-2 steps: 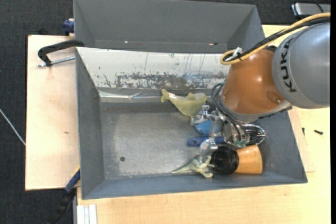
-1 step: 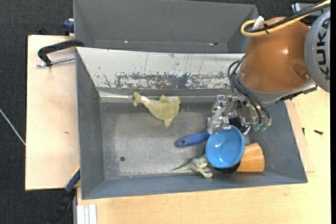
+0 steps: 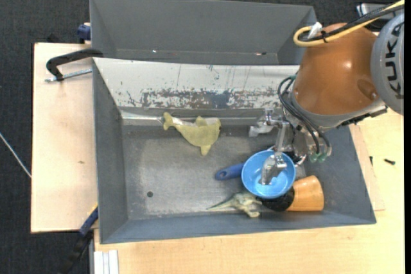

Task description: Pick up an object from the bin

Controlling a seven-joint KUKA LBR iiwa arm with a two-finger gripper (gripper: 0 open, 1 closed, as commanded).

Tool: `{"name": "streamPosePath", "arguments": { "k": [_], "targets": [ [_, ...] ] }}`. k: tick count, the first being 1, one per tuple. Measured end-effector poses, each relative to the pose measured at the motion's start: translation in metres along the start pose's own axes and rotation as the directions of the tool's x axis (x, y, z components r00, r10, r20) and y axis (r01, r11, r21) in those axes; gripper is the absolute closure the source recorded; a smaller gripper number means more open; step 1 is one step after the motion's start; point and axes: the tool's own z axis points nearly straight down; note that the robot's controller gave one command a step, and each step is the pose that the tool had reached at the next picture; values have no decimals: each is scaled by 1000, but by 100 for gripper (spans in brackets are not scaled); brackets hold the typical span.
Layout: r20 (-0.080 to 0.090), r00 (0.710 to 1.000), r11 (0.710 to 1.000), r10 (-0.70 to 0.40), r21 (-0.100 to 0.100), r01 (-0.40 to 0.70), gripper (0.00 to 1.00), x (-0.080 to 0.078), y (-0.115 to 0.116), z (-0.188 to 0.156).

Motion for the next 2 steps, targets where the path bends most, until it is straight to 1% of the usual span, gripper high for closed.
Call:
{"name": "streamPosePath", "arguments": {
  "k": [1,2],
  "targets": [
    [-2,1000,1000,-2,-3,2,0,-45,-3,119],
    [-8,1000,1000,-6,-2,6,100,-43,-3,117]
  ]
}}
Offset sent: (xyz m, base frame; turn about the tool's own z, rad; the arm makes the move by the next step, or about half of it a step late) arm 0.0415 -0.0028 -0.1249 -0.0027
